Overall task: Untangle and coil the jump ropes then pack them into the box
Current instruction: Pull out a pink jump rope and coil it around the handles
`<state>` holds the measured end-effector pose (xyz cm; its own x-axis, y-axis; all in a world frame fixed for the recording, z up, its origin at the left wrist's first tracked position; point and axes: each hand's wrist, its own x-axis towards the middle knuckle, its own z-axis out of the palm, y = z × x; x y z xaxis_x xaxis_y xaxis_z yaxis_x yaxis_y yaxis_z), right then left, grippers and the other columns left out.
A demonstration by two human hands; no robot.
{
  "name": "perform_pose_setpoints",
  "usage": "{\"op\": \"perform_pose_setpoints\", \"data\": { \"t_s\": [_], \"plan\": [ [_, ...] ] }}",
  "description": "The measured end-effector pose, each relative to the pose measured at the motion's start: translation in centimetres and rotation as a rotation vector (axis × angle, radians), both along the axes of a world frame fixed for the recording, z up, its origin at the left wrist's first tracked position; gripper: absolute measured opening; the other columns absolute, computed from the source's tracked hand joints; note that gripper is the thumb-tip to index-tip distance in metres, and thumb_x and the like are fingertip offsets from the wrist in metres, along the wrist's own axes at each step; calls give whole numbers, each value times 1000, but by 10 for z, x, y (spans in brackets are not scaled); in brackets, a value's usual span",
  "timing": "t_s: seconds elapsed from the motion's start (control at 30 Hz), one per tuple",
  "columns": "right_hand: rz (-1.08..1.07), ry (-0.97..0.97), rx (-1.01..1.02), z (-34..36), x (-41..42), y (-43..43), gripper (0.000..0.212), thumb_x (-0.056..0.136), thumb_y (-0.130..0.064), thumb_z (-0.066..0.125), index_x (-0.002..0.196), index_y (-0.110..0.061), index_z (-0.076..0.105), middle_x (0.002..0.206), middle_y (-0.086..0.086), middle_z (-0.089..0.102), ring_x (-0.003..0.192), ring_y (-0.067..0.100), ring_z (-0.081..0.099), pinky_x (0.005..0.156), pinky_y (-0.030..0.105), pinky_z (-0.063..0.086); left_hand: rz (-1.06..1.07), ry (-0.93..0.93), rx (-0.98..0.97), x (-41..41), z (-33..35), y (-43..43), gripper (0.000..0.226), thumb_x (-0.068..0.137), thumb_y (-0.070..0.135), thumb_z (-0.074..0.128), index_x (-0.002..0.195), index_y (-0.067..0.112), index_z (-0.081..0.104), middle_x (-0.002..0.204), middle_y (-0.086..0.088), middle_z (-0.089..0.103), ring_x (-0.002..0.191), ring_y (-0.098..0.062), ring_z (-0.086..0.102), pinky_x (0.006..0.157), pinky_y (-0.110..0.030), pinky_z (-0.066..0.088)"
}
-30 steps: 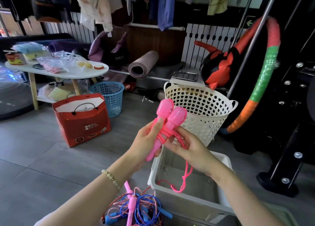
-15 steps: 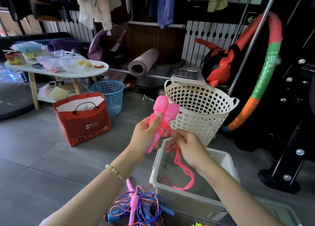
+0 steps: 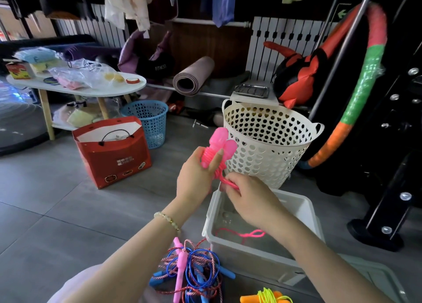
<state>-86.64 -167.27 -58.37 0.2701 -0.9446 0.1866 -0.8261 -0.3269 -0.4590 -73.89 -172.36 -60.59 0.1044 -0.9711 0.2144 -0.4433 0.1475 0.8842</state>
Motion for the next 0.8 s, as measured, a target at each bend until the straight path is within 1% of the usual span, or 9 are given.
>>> {"op": "perform_pose_setpoints", "data": {
  "t_s": [0.07,0.17,0.23,0.3,0.4,0.53,0.6,0.67,0.8],
  "plan": [
    [51,-69,-7,6,-4,-3,27,96,-27,47,75,-14,56,55,-7,47,59,14,47,59,34,37,-126,-136,35,1,1,-1,40,93,54,44,78,18,52,62,2,59,54,-16,53,59,-36,44],
    [104,-422,99,17,-19,-13,32,98,-16,47,68,-10,58,47,-14,53,46,1,42,54,16,31,-390,-56,52,-1,12,7,44,98,48,30,74,19,52,53,2,57,38,-10,47,46,-35,46],
    [118,-561,147,16,-25,-15,34,97,-15,48,67,-2,58,43,-9,47,41,1,37,50,11,30,-468,-63,17,0,21,13,42,98,46,24,73,24,50,47,9,58,37,-7,47,44,-33,46],
    [85,-615,138,11,-26,-18,34,93,-21,55,67,0,61,44,-6,43,41,2,35,47,13,30,-530,-60,5,3,23,16,40,101,37,22,77,21,50,44,14,57,35,-2,46,42,-20,43],
    [10,-628,19,9,-29,-23,23,78,-28,73,64,-10,69,48,8,55,45,7,46,48,19,39,-614,-55,35,7,22,18,39,95,43,31,95,11,53,48,9,57,36,0,47,41,-13,38],
    [-34,-559,-111,15,-36,-27,20,62,-35,84,62,-24,67,60,-2,68,54,13,61,56,30,52,-693,-152,88,11,21,16,18,89,27,64,95,13,55,54,13,60,38,4,50,42,-11,39],
    [-5,-475,-125,15,-36,-27,23,67,-35,82,70,-21,64,57,10,63,52,25,56,55,35,48,-706,-208,122,14,20,14,15,91,27,63,91,14,56,54,11,62,37,-1,49,39,-16,41],
    [81,-457,-78,16,-36,-30,11,76,-28,77,78,-25,67,65,15,65,61,30,59,62,39,50,-689,-231,135,19,19,11,21,93,31,59,92,11,58,59,0,64,37,-11,48,37,-23,41],
    [199,-349,-29,19,-39,-28,13,78,-26,75,91,-27,71,84,-5,71,80,11,66,79,35,53,-650,-273,136,30,23,3,32,96,33,51,97,2,57,68,-17,64,41,-19,49,35,-21,40]
  ]
}}
